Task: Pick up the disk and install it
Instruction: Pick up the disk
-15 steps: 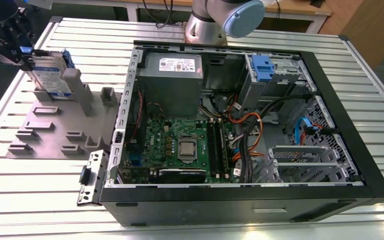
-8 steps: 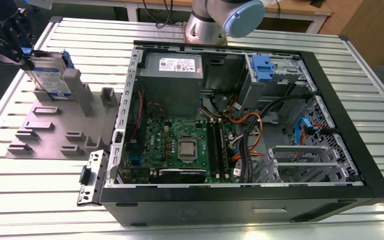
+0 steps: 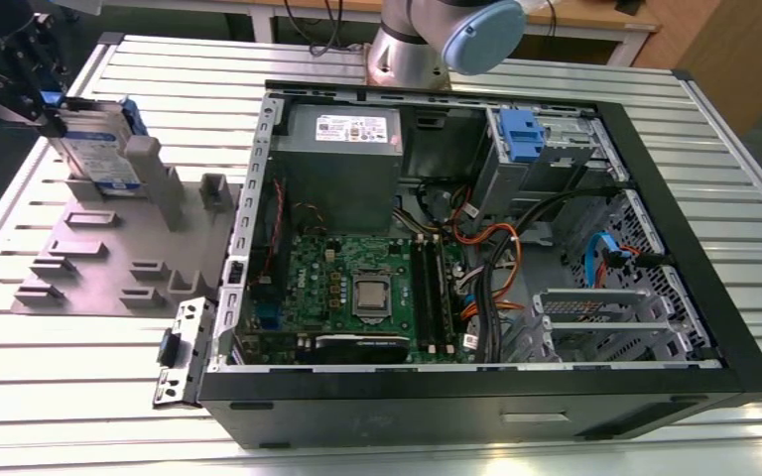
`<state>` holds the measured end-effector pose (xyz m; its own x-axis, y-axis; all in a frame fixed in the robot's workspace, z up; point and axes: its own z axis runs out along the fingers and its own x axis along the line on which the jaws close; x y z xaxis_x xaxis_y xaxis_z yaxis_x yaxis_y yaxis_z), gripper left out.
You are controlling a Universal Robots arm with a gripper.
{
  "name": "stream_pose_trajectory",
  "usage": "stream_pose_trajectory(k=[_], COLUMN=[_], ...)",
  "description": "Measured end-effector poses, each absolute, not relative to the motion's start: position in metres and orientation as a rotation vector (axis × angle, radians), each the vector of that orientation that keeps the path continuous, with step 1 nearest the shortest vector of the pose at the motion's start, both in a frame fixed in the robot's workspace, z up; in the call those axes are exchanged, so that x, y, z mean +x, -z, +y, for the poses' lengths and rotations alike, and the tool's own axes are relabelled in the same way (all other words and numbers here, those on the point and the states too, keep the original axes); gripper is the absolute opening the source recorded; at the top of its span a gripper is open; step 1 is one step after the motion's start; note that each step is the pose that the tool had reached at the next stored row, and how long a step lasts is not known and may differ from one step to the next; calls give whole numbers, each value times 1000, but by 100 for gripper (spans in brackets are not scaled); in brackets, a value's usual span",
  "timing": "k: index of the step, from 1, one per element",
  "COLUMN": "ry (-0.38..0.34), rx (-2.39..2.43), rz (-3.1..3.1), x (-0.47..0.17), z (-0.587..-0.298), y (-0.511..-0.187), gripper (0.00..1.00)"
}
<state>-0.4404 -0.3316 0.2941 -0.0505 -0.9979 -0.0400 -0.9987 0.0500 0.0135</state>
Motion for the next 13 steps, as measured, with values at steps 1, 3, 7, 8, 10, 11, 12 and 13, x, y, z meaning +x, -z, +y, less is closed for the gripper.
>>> stream_pose_trajectory(k=[1,3,7,8,10,11,12,13], ry=[-58,-58,-58,-59,-58,-58,-58,-58], rx=[-2151,-2151,-2151,-2151,-2151,-2151,-2151,-2151], rz=[2262,2262,2262,2262,2262,2262,2262,2262], x=[-440,-440,-440,-440,-440,-440,-440,-440], z=[-332,-332,-332,-332,-332,-332,-332,-332], y=[-295,-295,-296,-296,-297,-298,-298,-298], gripper=[36,36,36,36,36,36,36,36])
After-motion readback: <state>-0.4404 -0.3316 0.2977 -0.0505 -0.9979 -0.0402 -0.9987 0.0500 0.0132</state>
